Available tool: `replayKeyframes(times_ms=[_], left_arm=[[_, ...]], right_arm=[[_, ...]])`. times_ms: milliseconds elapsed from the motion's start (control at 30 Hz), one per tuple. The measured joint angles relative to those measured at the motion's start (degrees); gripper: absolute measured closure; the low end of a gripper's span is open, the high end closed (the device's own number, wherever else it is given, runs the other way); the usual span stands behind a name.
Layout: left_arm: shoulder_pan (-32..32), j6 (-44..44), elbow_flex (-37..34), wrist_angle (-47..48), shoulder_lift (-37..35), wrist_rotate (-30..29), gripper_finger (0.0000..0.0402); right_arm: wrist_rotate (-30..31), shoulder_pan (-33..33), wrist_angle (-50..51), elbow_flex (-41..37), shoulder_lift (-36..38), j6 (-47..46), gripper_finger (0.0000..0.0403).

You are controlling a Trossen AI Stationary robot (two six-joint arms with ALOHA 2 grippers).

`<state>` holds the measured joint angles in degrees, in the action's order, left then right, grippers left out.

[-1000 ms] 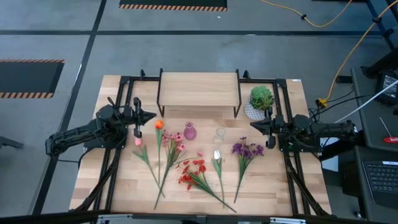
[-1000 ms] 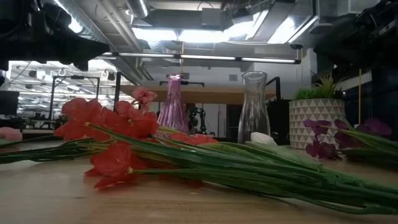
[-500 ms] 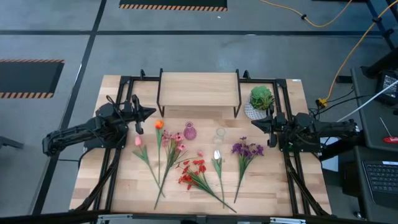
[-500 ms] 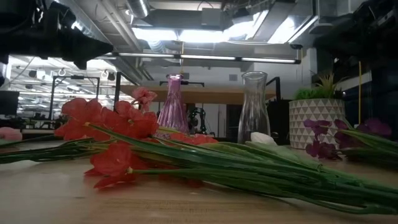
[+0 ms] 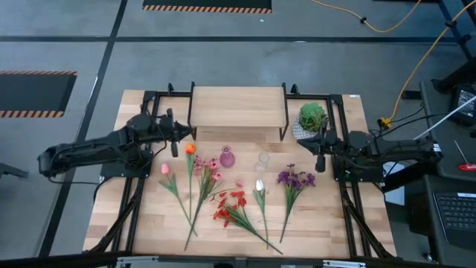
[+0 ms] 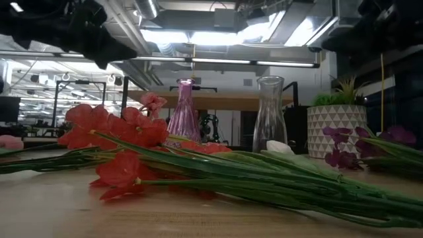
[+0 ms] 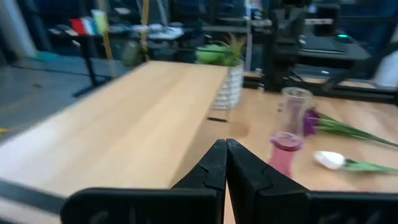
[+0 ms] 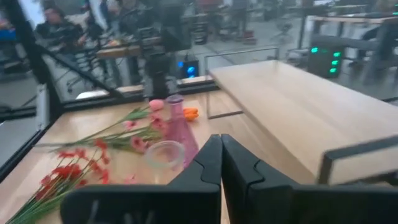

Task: Pick and place flowers into a vace then onto a shelf
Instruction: Put the purple flowers into the transparent vase

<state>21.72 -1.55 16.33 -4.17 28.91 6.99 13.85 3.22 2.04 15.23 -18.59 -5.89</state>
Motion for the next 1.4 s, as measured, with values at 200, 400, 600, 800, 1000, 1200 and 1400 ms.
replayKeyframes(times_ms=[200,400,600,800,1000,1200,1400], left_arm=[[0.02,-0.04,1.77,-0.38,3.25,3.96,0.0398],[-1.41,1.33,1.8,-0.76,3.36,9.82,0.0398],[-9.0,1.81,1.8,-0.78,3.36,5.1,0.0399],[-18.68,-0.7,1.8,-0.79,5.31,-5.88,0.04],[-25.59,-3.32,3.46,0.48,9.45,-13.95,0.0399],[-30.91,-4.78,8.64,9.86,12.94,-16.61,0.0398],[-34.8,-5.97,12.16,16.77,14.38,-22.26,0.0398]], right_arm=[[-2.49,0.0,0.7,1.48,-1.29,0.22,0.04],[-10.44,0.0,0.7,1.48,-1.31,0.44,0.04],[-14.0,0.04,1.15,1.48,-1.46,0.41,0.0401],[-13.97,0.04,4.32,2.44,-4.07,-2.43,0.0402],[-13.36,2.24,12.13,9.44,-9.79,-7.83,0.0402],[-5.92,8.16,20.09,18.25,-16.86,-10.82,0.0403],[0.57,15.77,24.57,23.74,-24.54,-16.53,0.0403]])
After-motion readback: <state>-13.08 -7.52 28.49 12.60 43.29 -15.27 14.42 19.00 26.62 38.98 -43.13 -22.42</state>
